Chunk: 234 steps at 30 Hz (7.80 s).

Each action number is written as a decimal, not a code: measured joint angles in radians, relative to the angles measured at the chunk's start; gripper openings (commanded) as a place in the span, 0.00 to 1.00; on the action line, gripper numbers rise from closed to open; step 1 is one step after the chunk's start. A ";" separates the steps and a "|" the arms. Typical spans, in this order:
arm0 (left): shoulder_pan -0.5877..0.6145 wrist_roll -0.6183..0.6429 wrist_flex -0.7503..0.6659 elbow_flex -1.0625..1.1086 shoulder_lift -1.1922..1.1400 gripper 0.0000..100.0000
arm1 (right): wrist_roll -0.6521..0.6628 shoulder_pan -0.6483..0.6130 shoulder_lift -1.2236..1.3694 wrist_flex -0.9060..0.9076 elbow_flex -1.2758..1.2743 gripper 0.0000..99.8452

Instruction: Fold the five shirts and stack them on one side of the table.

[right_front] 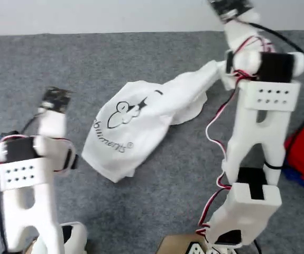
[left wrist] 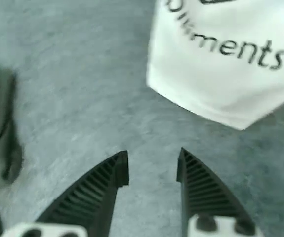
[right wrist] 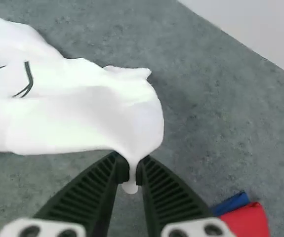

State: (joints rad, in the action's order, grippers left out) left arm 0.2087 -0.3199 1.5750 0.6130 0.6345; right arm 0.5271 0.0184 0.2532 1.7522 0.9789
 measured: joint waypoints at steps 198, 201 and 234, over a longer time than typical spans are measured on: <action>-0.183 -0.307 -0.482 -0.015 -0.611 0.13 | 0.025 -0.117 0.414 -0.253 -0.008 0.01; -0.141 -0.307 -0.500 -0.098 -0.732 0.13 | 0.025 -0.117 0.414 -0.245 0.014 0.01; -0.210 -0.416 0.149 -0.822 -0.901 0.13 | 0.025 -0.117 0.414 -0.212 0.052 0.01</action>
State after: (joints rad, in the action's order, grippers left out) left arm -0.0015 -0.7357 1.7238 -0.2094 -0.2662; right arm 0.5516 -0.0982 0.6674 1.5405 1.0311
